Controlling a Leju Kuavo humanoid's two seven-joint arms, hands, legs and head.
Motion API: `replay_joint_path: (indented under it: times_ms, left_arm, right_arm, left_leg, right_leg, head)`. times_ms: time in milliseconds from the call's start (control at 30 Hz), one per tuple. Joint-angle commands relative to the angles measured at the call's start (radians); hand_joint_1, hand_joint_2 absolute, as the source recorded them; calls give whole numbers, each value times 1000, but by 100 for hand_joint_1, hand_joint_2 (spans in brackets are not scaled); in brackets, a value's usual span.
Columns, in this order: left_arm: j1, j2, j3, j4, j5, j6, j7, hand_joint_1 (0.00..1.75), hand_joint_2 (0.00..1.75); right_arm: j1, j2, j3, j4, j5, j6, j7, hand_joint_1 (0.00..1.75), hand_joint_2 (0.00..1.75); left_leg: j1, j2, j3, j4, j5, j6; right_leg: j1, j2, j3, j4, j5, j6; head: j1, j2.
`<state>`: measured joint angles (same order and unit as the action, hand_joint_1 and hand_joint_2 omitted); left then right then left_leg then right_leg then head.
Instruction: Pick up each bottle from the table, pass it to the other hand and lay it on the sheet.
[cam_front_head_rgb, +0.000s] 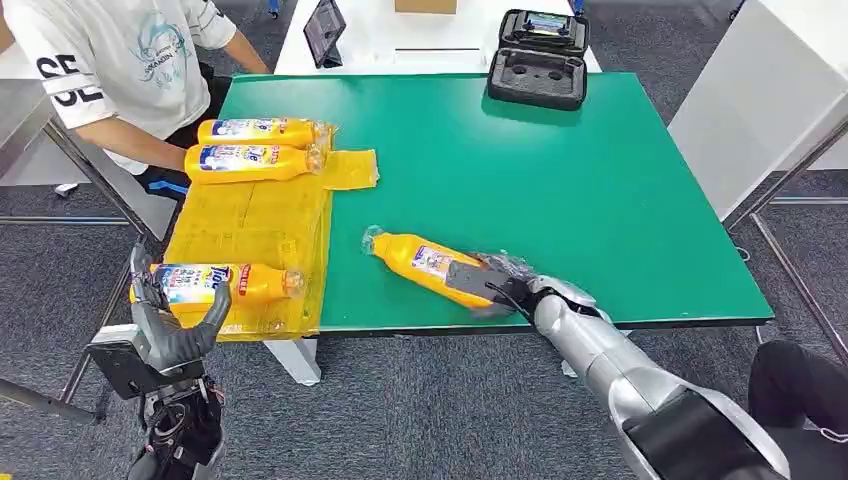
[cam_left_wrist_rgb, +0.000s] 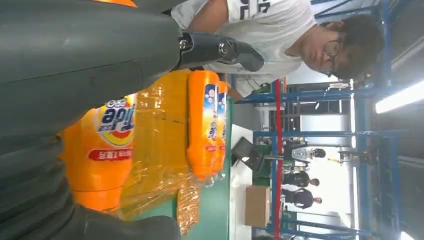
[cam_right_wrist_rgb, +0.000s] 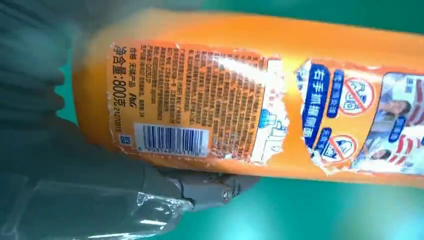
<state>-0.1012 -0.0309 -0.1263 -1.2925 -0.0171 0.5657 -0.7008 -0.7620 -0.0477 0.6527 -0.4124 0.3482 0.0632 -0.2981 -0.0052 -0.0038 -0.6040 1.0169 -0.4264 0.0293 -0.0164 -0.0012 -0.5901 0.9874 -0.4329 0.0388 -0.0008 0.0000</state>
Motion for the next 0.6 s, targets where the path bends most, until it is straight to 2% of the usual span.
replay_joint_path:
  times_ms: [33,100,300,367,500,600]
  left_arm:
    - [36,-13,18,-51,48,-73,3,0,175]
    - [55,-14,14,-78,55,-88,3,0,175]
    - [59,-14,14,-85,55,-87,3,0,175]
    - [69,-13,13,-99,87,-136,14,0,175]
    - [94,-12,-3,-143,148,-238,56,0,175]
    - [94,-15,-3,-146,148,-237,56,0,175]
  right_arm:
    - [132,25,-161,-376,-89,-94,-202,175,175]
    - [158,32,-173,-454,-87,-102,-212,175,175]
    - [157,30,-173,-460,-85,-104,-209,175,175]
    - [158,47,-198,-457,-91,-118,-250,175,175]
    - [189,63,-224,-491,-104,-114,-262,175,175]
    - [197,61,-225,-488,-106,-111,-270,175,175]
  left_leg:
    - [1,3,1,0,-2,-2]
    - [1,1,1,0,-1,-2]
    - [2,1,0,1,-1,-2]
    - [2,1,0,0,-1,-2]
    - [1,1,-1,0,-1,-1]
    - [2,0,1,-1,-2,-2]
  right_leg:
    - [2,3,0,-1,0,-2]
    - [2,1,0,0,-1,-1]
    - [2,0,-1,0,-1,-2]
    - [2,0,0,0,-1,-2]
    - [1,1,-2,0,0,-1]
    - [2,0,1,-1,-2,-2]
  head:
    - [-1,0]
    - [0,0]
    - [-1,0]
    - [0,0]
    - [0,0]
    - [0,0]
